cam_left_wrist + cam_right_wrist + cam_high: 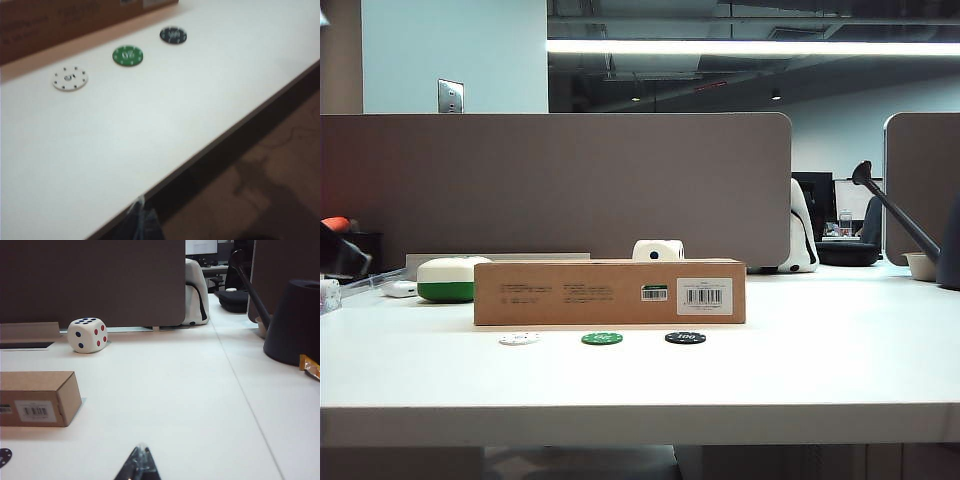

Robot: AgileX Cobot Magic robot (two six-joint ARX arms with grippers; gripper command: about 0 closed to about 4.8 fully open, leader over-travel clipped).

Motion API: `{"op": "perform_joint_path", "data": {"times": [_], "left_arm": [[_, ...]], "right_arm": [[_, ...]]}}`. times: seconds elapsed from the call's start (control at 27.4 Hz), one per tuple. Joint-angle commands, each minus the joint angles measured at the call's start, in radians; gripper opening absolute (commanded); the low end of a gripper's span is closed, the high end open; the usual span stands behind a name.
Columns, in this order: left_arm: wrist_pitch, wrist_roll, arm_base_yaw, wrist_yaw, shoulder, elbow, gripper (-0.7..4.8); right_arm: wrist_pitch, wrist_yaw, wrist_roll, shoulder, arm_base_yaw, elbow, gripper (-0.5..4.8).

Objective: Push the chip with the highest value in the row forward next to the rectangular box.

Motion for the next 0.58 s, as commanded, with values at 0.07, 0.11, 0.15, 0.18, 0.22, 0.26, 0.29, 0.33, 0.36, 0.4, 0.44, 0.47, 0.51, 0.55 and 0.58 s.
{"op": "perform_joint_path", "data": {"times": [0.07, 0.11, 0.15, 0.18, 0.22, 0.26, 0.29, 0.33, 0.36, 0.4, 0.44, 0.47, 0.51, 0.55, 0.58], "left_arm": [[0.016, 0.001, 0.0, 0.0, 0.131, 0.085, -0.05], [0.018, 0.001, 0.0, 0.0, 0.15, 0.1, -0.05], [0.019, 0.001, 0.0, 0.0, 0.169, 0.119, -0.05], [0.019, 0.001, 0.0, 0.0, 0.179, 0.132, -0.05], [0.022, 0.001, 0.0, 0.0, 0.187, 0.147, -0.05], [0.026, 0.001, 0.0, 0.0, 0.19, 0.158, -0.05], [0.037, 0.001, 0.0, 0.0, 0.196, 0.166, -0.05], [0.054, 0.001, 0.0, 0.0, 0.199, 0.173, -0.05], [0.061, 0.001, 0.0, 0.001, 0.199, 0.177, -0.05], [0.062, 0.001, 0.0, 0.001, 0.199, 0.182, -0.05], [0.062, 0.001, 0.0, 0.0, 0.199, 0.185, -0.05], [0.057, 0.001, 0.0, 0.0, 0.199, 0.19, -0.05], [0.058, 0.001, 0.0, 0.0, 0.199, 0.192, -0.05], [0.058, 0.001, 0.0, 0.001, 0.199, 0.192, -0.05], [0.058, 0.001, 0.0, 0.0, 0.199, 0.193, -0.05]], "right_arm": [[0.033, -0.021, 0.147, -0.002, 0.0, -0.005, -0.01], [0.042, -0.021, 0.185, -0.002, 0.0, -0.005, -0.01], [0.051, -0.022, 0.24, -0.002, 0.0, -0.005, -0.01], [0.058, -0.026, 0.289, -0.002, 0.0, -0.005, -0.01], [0.061, -0.042, 0.343, -0.002, 0.0, -0.005, -0.01], [0.061, -0.086, 0.419, -0.002, 0.0, -0.005, -0.01], [0.057, -0.123, 0.462, -0.002, 0.0, -0.005, -0.01], [0.053, -0.151, 0.477, -0.002, 0.0, -0.005, -0.01], [0.046, -0.19, 0.479, 0.0, 0.001, -0.005, -0.01], [0.037, -0.227, 0.479, 0.0, 0.001, -0.005, -0.01], [0.025, -0.26, 0.479, 0.0, 0.002, -0.005, -0.01], [-0.008, -0.304, 0.48, 0.0, 0.008, -0.005, -0.02], [-0.027, -0.328, 0.49, 0.001, 0.013, -0.005, -0.02], [-0.042, -0.338, 0.507, 0.001, 0.019, -0.005, -0.02], [-0.065, -0.342, 0.526, 0.001, 0.027, -0.005, -0.02]]}}
